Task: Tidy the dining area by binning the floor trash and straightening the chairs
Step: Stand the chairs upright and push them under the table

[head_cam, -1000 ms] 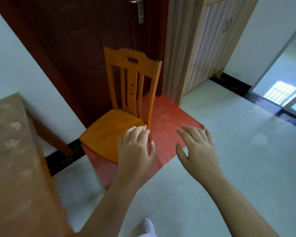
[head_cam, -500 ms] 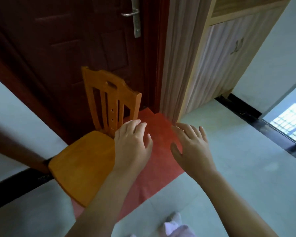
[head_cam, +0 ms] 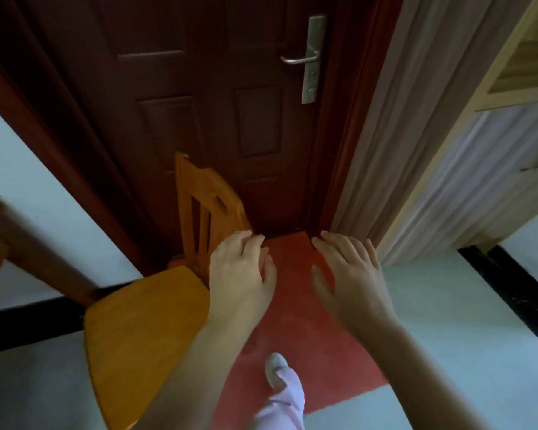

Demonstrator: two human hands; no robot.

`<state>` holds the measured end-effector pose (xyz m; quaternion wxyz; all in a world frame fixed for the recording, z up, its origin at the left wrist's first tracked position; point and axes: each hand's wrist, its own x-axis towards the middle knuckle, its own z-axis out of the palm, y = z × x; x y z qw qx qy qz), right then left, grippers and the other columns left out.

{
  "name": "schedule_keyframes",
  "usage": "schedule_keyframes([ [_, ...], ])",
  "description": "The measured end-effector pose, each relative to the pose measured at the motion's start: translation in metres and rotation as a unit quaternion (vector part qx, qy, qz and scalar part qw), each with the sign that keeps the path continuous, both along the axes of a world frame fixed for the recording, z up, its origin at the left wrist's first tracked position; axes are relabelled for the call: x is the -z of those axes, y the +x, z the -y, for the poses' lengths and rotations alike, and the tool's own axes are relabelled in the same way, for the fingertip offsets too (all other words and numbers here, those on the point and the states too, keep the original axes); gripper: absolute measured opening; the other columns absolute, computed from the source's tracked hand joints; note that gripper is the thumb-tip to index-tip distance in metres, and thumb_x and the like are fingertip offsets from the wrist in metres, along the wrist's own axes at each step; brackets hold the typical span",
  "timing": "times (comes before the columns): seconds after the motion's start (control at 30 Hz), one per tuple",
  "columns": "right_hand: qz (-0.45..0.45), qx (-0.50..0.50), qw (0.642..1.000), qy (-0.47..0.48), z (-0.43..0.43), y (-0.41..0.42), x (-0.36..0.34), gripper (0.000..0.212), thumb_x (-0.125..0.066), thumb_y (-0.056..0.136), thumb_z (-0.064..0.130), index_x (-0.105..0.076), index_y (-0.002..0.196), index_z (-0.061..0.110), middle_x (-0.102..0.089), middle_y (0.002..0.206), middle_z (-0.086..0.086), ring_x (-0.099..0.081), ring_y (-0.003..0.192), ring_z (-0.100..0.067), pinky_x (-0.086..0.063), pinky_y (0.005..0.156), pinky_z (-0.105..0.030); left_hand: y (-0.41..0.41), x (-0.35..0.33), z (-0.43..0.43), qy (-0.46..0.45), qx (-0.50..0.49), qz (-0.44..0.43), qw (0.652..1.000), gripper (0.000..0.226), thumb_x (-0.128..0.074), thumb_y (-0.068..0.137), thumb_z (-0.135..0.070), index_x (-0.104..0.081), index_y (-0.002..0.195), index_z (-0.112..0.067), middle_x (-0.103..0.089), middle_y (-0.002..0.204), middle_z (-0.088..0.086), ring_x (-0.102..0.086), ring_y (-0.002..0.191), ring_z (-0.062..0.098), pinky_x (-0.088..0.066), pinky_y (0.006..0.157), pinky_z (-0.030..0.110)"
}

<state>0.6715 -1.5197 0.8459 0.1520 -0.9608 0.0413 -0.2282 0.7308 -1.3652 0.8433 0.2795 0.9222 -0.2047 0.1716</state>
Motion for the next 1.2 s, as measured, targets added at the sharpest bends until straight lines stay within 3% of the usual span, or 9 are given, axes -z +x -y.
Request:
schedule_keyframes([
  [0.37,-0.032,-0.111,0.993,-0.017,0.057,0.190,-0.011,0.044,-0.040,0.081,0.031,-0.061,0.115,0.011,-0.061,0.119,-0.004,-0.054,0.113,-0.022,-0.028,0.102,-0.051,0.162,0.005,0.049,-0.018,-0.119,-0.045,0.992,0.033,-0.065,0.078,-0.010,-0.062,0.110,-0.002,-0.062,0.109,0.019,-0.057,0.103,0.036,-0.046,0.087,0.048],
  [0.67,-0.063,-0.275,0.959,-0.017,0.059,0.294,0.006,0.044,-0.041,0.081,0.031,-0.059,0.117,0.014,-0.060,0.120,-0.002,-0.052,0.114,-0.019,-0.025,0.103,-0.048,0.207,0.022,0.052,0.005,-0.272,-0.103,0.957,0.037,-0.061,0.077,-0.017,-0.061,0.110,-0.001,-0.060,0.111,0.021,-0.056,0.101,0.041,-0.045,0.086,0.049],
  [0.77,-0.079,-0.356,0.931,-0.025,0.059,0.326,0.011,0.044,-0.040,0.081,0.031,-0.058,0.118,0.015,-0.059,0.121,-0.001,-0.051,0.116,-0.018,-0.022,0.104,-0.045,0.216,0.030,0.056,0.002,-0.360,-0.113,0.926,0.047,-0.046,0.075,-0.033,-0.061,0.107,-0.002,-0.062,0.103,0.019,-0.058,0.093,0.039,-0.049,0.079,0.046],
  [0.9,-0.091,-0.462,0.881,-0.048,0.069,0.359,0.019,0.045,-0.041,0.079,0.032,-0.059,0.117,0.016,-0.061,0.118,-0.001,-0.054,0.113,-0.018,-0.028,0.103,-0.047,0.217,0.040,0.077,-0.028,-0.472,-0.155,0.867,0.055,-0.038,0.074,-0.039,-0.060,0.108,-0.001,-0.062,0.102,0.020,-0.058,0.092,0.040,-0.049,0.076,0.047],
  [1.1,-0.102,-0.577,0.808,-0.051,0.060,0.399,0.029,0.046,-0.043,0.077,0.031,-0.059,0.117,0.014,-0.060,0.120,-0.003,-0.052,0.115,-0.020,-0.028,0.103,-0.050,0.226,0.042,0.103,-0.063,-0.552,-0.163,0.815,0.038,-0.070,0.075,-0.021,-0.062,0.107,-0.001,-0.064,0.100,0.018,-0.061,0.088,0.038,-0.049,0.072,0.045],
  [1.2,-0.111,-0.629,0.767,-0.068,0.043,0.412,0.040,0.048,-0.051,0.074,0.030,-0.058,0.118,0.014,-0.060,0.119,-0.004,-0.053,0.114,-0.022,-0.029,0.102,-0.050,0.226,0.046,0.105,-0.071,-0.570,-0.179,0.799,0.040,-0.067,0.074,-0.023,-0.062,0.106,-0.001,-0.064,0.099,0.018,-0.062,0.085,0.037,-0.050,0.069,0.043],
])
